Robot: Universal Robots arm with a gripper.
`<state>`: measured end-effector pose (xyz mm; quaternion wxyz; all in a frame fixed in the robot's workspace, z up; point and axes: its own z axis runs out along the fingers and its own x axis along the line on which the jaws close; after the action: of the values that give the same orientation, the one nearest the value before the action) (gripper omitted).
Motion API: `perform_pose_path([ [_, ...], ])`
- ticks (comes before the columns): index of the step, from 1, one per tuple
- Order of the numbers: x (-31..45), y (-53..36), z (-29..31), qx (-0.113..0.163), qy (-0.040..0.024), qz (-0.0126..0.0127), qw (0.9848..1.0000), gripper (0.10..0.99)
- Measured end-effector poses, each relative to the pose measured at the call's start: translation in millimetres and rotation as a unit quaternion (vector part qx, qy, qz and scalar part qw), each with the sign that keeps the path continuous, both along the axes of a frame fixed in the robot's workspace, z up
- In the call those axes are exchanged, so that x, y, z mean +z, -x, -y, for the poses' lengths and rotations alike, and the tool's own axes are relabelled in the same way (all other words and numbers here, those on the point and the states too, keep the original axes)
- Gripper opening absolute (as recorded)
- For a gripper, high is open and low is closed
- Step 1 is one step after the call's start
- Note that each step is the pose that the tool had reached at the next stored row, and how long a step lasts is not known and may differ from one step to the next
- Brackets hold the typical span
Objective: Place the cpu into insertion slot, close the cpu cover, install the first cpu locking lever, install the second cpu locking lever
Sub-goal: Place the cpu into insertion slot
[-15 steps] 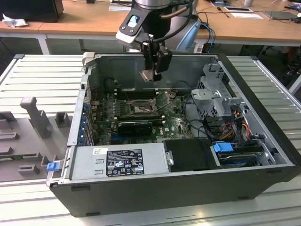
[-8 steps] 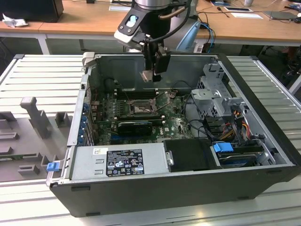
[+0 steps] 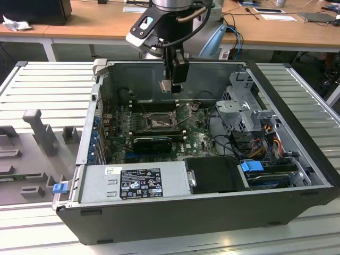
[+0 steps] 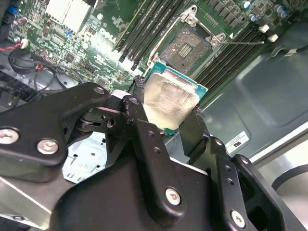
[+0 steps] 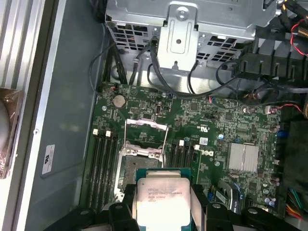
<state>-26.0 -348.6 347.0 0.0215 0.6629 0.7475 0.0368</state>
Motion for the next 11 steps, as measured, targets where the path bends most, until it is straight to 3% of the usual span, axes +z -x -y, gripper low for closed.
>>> perform_pose_path([
  [11,-0.2,0.0,0.0,-0.042,0.0,0.0,0.9991,0.533],
])
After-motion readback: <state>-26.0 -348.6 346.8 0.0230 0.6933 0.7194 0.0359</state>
